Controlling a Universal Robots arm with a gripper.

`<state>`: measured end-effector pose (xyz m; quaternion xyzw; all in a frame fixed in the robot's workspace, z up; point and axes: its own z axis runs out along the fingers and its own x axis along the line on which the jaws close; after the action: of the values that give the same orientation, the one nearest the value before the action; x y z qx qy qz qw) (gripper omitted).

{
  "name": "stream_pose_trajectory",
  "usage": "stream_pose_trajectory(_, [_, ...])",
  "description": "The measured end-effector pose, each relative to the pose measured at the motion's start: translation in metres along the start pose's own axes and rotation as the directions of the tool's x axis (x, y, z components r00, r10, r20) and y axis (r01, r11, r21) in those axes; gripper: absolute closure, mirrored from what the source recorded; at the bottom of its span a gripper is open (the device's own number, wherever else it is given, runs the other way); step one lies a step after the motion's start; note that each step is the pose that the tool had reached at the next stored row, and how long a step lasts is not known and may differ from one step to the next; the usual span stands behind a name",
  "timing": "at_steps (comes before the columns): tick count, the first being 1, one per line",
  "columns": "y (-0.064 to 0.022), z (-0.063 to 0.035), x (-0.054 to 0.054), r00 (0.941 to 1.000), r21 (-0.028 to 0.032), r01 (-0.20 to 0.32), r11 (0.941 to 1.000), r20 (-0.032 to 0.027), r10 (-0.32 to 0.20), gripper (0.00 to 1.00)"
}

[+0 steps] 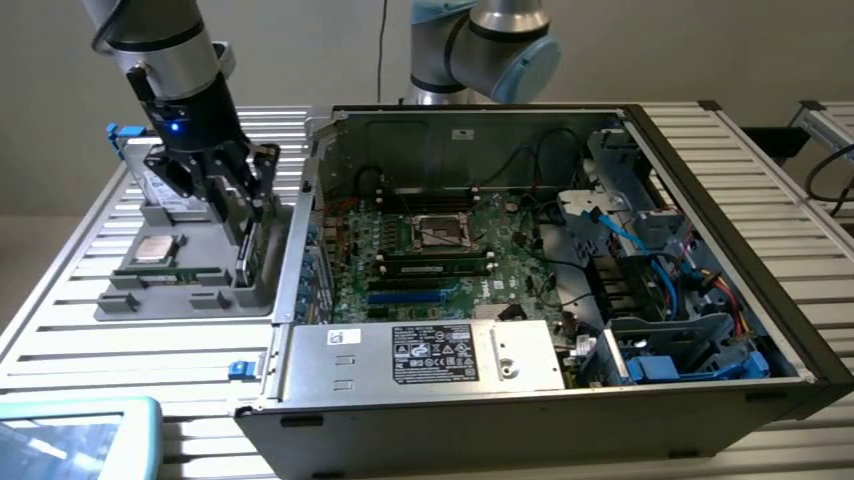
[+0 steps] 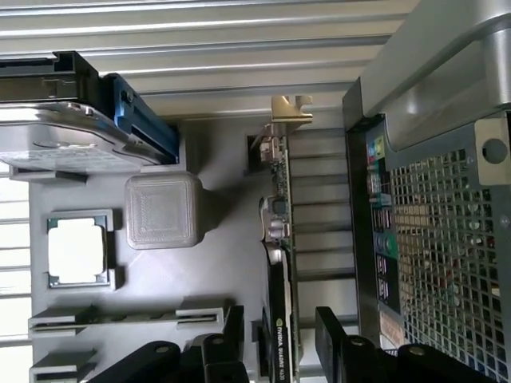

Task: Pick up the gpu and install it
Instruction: 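Pick up the gpu and move the gpu toward the slot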

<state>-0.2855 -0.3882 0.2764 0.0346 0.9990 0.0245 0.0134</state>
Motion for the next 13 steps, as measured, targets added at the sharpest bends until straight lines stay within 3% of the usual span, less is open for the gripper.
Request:
stream_pose_trajectory(5, [-0.0004, 0.0062, 0.001, 0.9999, -0.0009, 0.004, 1.0000, 0.0113, -0.004, 0.52])
stream_pose_trajectory(13, [-0.0011, 0.0206, 0.002, 0.9999, -0.0013, 0.004, 1.0000, 0.0121, -0.004, 0.52])
